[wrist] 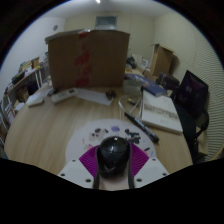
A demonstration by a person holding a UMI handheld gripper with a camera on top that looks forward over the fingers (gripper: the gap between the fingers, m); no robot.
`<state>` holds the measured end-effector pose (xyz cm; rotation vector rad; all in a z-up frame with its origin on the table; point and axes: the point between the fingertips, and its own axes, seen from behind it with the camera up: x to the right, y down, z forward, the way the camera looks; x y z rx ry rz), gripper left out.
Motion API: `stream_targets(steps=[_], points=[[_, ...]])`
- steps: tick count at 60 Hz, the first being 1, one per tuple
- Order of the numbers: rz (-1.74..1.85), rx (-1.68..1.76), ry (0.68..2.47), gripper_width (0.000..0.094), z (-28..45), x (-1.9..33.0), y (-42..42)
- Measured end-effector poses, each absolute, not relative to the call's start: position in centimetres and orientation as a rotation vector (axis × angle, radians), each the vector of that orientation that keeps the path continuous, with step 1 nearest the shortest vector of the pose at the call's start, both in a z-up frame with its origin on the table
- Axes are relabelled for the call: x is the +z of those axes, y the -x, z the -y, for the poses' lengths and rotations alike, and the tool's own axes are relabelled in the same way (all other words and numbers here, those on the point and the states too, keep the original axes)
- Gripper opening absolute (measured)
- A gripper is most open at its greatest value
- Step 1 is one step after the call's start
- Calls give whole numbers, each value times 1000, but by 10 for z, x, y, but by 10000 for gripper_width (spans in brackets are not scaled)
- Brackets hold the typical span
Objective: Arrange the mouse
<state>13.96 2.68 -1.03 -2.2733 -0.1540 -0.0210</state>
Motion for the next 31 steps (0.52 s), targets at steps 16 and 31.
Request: stream_targets(steps=[16, 31], points=[[25, 68, 2316, 834, -15, -11, -141], [-143, 130, 2233, 830, 65, 72, -126]])
